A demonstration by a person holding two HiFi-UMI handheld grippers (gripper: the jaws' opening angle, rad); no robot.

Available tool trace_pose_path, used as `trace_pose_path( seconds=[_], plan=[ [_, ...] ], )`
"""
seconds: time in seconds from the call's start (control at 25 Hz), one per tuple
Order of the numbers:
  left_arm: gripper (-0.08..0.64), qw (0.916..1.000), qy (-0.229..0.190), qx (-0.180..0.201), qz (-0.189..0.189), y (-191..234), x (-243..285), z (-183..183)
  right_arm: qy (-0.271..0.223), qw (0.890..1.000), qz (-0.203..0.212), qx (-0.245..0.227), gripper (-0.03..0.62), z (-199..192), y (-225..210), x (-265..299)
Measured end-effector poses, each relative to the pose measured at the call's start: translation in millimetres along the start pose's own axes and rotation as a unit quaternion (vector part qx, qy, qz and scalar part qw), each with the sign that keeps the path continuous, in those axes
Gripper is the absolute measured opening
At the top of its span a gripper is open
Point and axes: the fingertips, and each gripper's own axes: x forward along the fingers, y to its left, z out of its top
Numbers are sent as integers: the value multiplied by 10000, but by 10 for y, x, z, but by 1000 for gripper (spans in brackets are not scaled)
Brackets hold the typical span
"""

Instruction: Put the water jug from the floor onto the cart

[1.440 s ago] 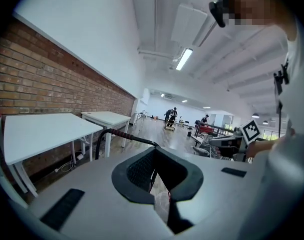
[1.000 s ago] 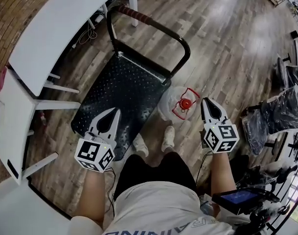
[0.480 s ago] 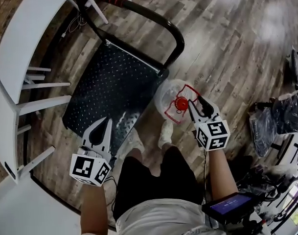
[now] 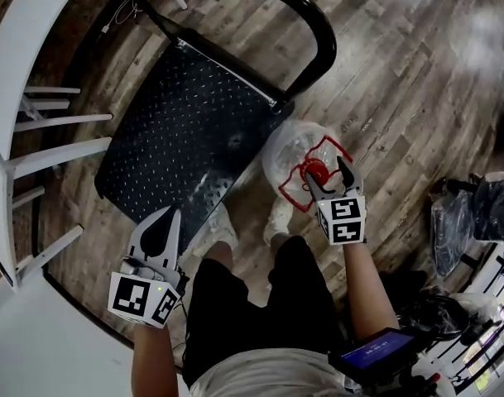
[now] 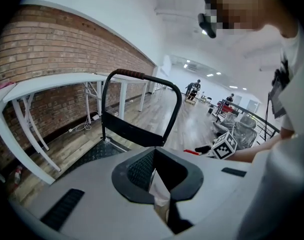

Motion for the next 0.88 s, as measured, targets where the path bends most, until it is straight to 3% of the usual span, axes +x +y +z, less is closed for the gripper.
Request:
trace_pose_path(
  seconds=[0.48,0.88],
  plan=[
    [0,9991,219,-187,323,182,-173,-352,567,9981,-118,-201,331,-548,113,427],
    [0,9990,186,-253,308,147,-251,-402,462,9980,-361,-225,314,-611,66,440]
  ],
)
